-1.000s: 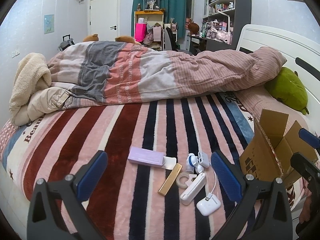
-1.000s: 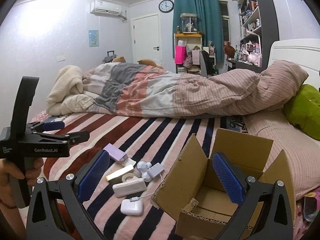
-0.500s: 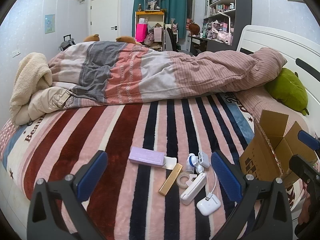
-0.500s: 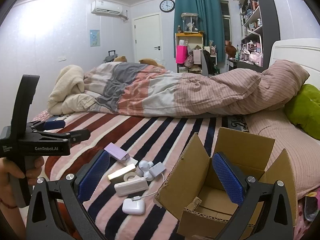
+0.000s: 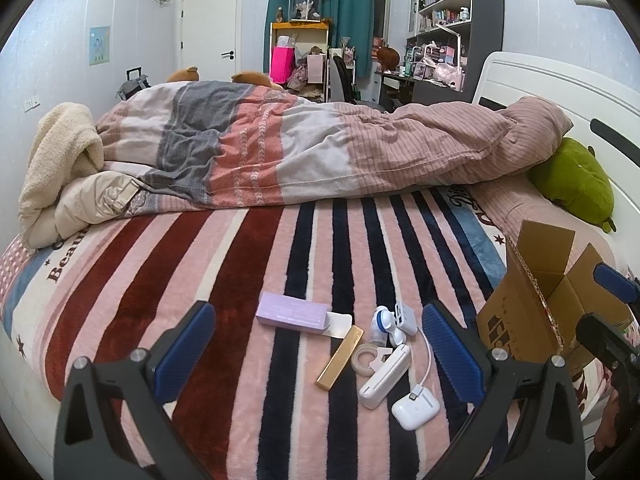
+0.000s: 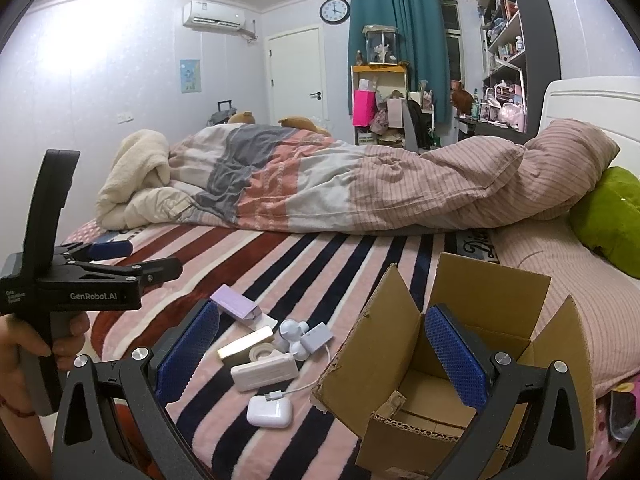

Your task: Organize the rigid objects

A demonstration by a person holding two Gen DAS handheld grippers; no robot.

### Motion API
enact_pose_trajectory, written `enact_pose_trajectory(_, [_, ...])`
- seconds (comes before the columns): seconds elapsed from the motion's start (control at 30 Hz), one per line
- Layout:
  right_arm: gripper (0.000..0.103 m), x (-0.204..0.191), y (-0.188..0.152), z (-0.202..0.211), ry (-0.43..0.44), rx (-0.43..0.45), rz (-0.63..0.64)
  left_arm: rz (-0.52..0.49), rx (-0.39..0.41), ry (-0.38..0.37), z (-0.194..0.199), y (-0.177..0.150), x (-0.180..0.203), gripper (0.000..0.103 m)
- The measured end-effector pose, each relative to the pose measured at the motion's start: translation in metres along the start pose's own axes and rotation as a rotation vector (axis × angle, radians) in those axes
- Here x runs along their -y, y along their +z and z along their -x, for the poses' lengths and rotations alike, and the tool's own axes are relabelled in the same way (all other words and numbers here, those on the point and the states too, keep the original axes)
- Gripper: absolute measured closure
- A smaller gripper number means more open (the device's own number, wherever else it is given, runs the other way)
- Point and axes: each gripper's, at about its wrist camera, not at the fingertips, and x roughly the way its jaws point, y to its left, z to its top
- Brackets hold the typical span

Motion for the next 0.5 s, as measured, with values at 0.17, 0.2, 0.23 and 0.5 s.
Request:
enact_pose_trajectory(0.17, [0.0,-0.007,-0.001,0.001,-0.001,-0.007,0.008,0.017,0.012,-0.044,0.001,-0.002,-0.008,0.0])
enact_pose_trajectory(0.2, [0.0,-0.01,-0.001,0.002,0.002,-0.001,0.013,0.019,0.015,-0.048,0.001,-0.002,-0.011,0.0])
enact_pose_trajectory(0.23, [0.0,-0.009,0.0,0.003,0.005,0.005,0.018,0.021,0.021,-0.05,0.001,-0.003,-0.014,0.0])
enact_pose_trajectory(0.5, [0.023,-0.06,-0.006,-0.002,0.02,0.057,0.168,0.025,0.071,-0.017,-0.004,-0.018,-0.053,0.0])
